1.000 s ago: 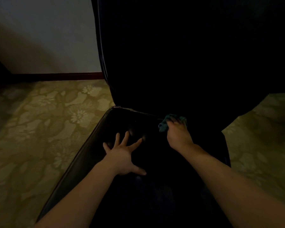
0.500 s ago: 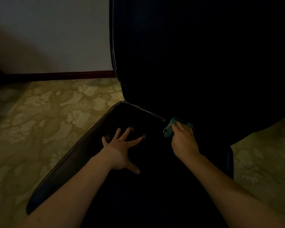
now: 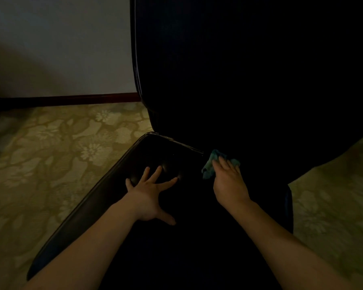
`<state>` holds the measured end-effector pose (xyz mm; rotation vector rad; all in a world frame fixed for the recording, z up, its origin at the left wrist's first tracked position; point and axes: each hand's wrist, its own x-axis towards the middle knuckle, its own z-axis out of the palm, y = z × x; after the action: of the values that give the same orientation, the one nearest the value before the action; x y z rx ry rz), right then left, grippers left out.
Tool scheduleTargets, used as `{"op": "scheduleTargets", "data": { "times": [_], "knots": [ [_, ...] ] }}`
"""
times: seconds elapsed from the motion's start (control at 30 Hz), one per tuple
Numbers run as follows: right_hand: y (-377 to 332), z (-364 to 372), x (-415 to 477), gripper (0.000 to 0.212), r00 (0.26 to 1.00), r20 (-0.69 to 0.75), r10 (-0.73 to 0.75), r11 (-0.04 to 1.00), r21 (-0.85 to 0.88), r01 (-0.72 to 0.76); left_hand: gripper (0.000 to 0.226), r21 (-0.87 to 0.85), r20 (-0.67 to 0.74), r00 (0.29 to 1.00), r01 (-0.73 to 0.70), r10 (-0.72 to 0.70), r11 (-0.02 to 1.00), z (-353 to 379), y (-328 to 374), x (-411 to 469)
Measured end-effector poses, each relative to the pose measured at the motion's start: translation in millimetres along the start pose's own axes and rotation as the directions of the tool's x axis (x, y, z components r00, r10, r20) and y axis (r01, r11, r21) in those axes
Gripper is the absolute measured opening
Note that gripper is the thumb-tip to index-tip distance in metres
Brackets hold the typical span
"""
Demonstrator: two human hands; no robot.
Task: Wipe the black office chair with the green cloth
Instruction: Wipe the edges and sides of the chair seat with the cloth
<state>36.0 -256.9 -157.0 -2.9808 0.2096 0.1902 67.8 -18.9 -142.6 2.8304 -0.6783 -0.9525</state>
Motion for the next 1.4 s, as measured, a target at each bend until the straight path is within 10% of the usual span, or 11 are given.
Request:
{"op": "scheduleTargets", "data": {
  "times": [1.4],
  "knots": [
    [-19,-2,41,0.059,0.994,-0.022,-0.110,0.985,0.129,0.112,0.105,-0.080,-0.028,0.992,0.117,-0.120,0.990,-25,14,28]
  ]
}}
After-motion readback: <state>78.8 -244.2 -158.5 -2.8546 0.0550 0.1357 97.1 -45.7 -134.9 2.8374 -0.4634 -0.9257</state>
